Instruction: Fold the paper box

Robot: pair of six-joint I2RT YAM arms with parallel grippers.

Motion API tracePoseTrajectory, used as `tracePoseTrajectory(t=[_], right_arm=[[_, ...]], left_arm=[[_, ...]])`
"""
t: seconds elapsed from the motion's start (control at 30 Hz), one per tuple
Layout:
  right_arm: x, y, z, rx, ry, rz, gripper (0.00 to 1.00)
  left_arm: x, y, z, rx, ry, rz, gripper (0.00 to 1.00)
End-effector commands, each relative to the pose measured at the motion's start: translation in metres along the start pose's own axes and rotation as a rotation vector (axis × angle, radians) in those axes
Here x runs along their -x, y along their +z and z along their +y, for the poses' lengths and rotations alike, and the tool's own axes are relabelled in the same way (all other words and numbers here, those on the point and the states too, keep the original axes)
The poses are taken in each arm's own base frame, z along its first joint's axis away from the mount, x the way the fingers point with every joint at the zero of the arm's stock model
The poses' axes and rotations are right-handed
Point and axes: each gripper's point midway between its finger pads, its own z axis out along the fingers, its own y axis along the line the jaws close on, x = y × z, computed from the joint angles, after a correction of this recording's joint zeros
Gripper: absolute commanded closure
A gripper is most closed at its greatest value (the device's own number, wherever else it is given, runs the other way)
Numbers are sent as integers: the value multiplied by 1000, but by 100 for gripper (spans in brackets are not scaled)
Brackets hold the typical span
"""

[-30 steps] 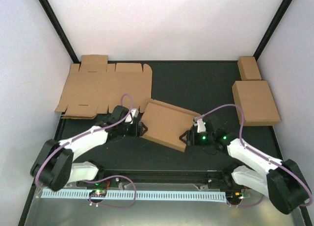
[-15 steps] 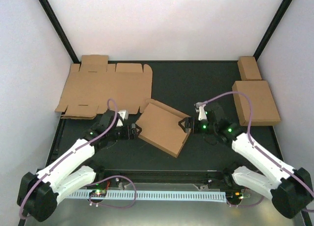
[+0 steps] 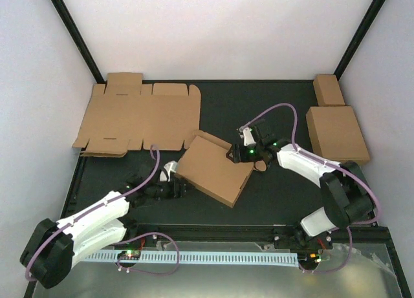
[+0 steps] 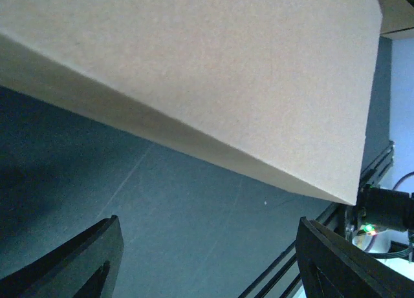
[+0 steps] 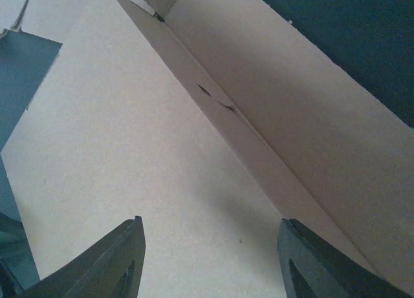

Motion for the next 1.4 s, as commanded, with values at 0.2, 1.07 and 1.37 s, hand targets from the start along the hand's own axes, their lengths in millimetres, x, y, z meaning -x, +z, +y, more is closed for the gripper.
tracePoseTrajectory(t=[0.2, 1.07, 1.37], right_arm=[[-17, 2, 0, 83, 9, -4, 42], [2, 6, -16, 168, -24, 64, 26], [-5, -14, 2, 233, -46, 59, 30]], left_arm=[[15, 18, -17, -95, -3, -15, 14], [24, 44, -5, -113, -67, -28, 25], [16, 52, 11, -82, -90, -1, 41]])
